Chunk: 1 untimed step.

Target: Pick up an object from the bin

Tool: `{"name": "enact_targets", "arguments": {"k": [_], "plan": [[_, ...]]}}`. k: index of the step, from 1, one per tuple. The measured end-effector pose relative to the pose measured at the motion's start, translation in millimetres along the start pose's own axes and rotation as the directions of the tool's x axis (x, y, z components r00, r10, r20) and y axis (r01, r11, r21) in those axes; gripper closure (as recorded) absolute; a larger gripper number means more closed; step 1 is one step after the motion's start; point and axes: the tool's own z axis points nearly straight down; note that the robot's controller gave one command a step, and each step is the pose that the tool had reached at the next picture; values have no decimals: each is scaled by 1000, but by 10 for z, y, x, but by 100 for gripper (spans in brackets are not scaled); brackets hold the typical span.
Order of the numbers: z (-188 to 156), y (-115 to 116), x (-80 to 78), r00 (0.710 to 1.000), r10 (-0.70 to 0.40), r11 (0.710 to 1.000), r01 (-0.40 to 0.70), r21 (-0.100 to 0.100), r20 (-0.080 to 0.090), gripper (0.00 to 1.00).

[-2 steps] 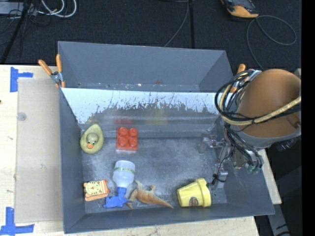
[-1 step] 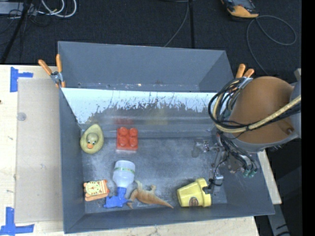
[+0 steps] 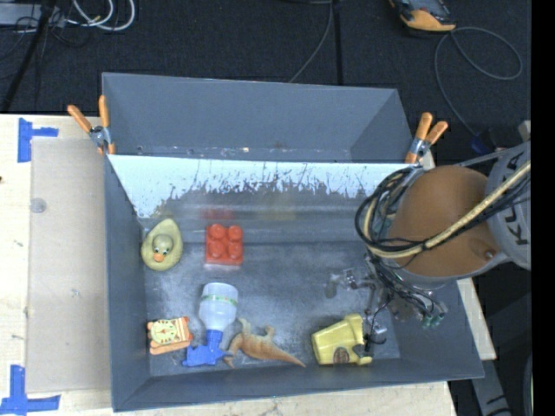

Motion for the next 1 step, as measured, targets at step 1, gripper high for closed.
{"name": "enact_targets", "arguments": {"k": [1], "plan": [[603,-70,9,1000,-7,1000,7,1,2,0]]}}
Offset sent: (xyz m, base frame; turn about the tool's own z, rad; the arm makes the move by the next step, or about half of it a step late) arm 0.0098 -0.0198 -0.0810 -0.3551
